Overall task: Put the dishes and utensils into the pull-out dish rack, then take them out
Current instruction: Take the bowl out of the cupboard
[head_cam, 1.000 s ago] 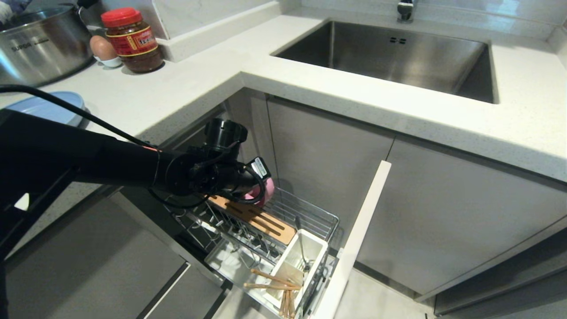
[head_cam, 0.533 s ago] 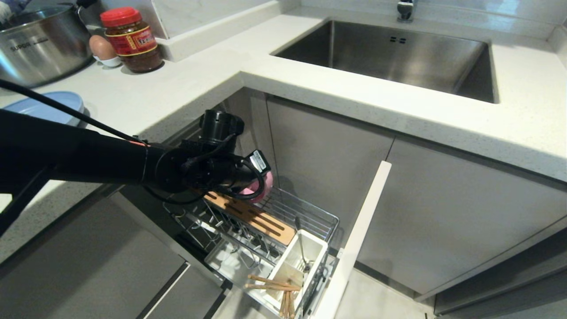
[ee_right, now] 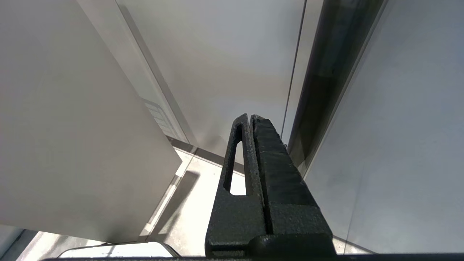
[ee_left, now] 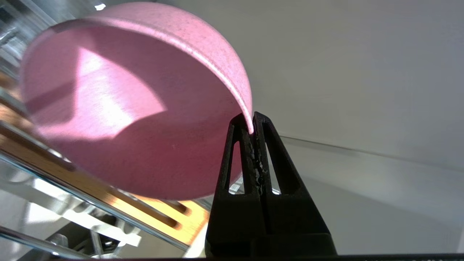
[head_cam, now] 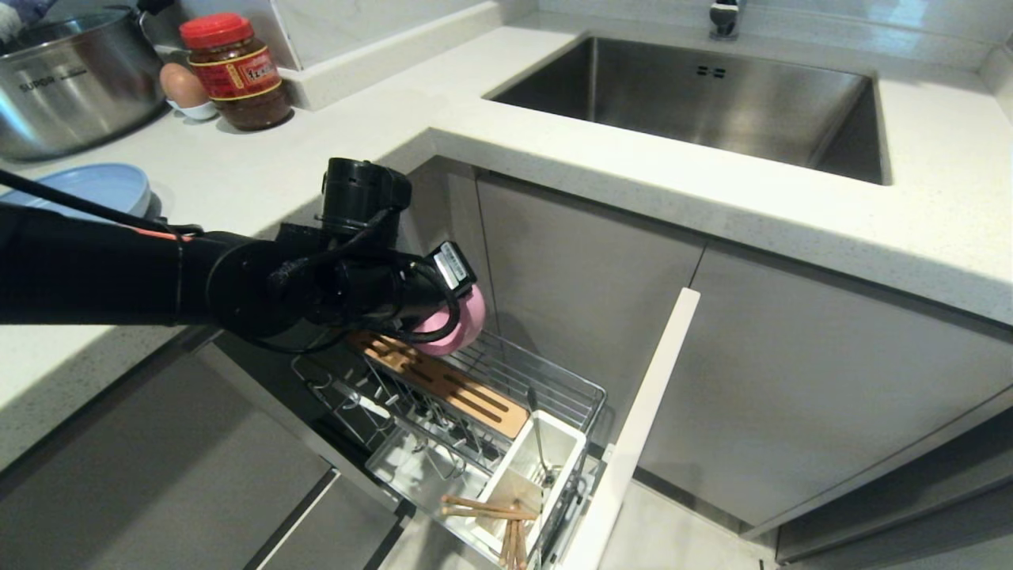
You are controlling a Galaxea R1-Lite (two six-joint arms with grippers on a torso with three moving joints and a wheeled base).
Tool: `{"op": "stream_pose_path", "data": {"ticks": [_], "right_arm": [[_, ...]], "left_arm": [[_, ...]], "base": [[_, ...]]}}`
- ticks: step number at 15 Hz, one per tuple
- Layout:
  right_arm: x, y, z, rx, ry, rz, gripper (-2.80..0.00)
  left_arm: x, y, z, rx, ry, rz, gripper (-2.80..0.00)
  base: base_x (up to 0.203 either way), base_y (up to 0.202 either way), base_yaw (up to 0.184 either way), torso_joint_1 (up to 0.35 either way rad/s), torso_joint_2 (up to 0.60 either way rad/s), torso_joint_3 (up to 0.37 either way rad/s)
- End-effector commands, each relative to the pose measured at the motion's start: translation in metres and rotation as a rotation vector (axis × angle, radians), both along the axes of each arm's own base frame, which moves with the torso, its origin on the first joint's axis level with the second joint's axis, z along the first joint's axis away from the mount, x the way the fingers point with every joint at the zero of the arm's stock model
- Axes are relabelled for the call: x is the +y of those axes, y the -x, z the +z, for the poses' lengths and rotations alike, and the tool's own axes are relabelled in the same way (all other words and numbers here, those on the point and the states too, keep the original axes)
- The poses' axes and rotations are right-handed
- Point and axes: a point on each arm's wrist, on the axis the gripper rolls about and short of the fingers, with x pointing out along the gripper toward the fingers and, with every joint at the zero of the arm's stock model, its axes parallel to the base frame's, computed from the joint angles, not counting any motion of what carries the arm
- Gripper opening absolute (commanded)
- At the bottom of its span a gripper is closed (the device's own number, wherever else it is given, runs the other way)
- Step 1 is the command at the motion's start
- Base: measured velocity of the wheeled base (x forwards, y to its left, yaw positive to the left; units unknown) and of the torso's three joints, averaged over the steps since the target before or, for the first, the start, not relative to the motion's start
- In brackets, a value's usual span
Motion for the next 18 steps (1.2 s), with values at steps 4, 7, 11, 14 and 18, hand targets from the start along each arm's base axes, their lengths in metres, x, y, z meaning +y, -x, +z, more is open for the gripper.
{"op": "stream_pose_path", "data": {"ticks": [4,7,11,14,18], "right_arm": [[0.000,0.000,0.000,-0.005,0.000,0.000,-2.80],[0.000,0.000,0.000,-0.005,0.000,0.000,-2.80],[0.000,0.000,0.000,-0.005,0.000,0.000,-2.80],[0.000,0.000,0.000,-0.005,0.000,0.000,-2.80],[0.000,0.000,0.000,-0.005,0.000,0.000,-2.80]], "left_arm": [[0.005,0.062,0.057,-0.137,0.086,-0.083,-2.80],[0.020,0.105,0.093,-0.243,0.152,-0.127,-2.80],[0.064,0.175,0.140,-0.451,0.191,-0.185,-2.80],[0.100,0.220,0.160,-0.642,0.111,-0.193,-2.80],[0.138,0.230,0.165,-0.758,-0.135,0.015,-2.80]], "base": [[0.000,0.000,0.000,0.000,0.00,0.000],[0.000,0.000,0.000,0.000,0.00,0.000],[0.000,0.000,0.000,0.000,0.00,0.000],[0.000,0.000,0.000,0.000,0.00,0.000],[0.000,0.000,0.000,0.000,0.00,0.000]]}}
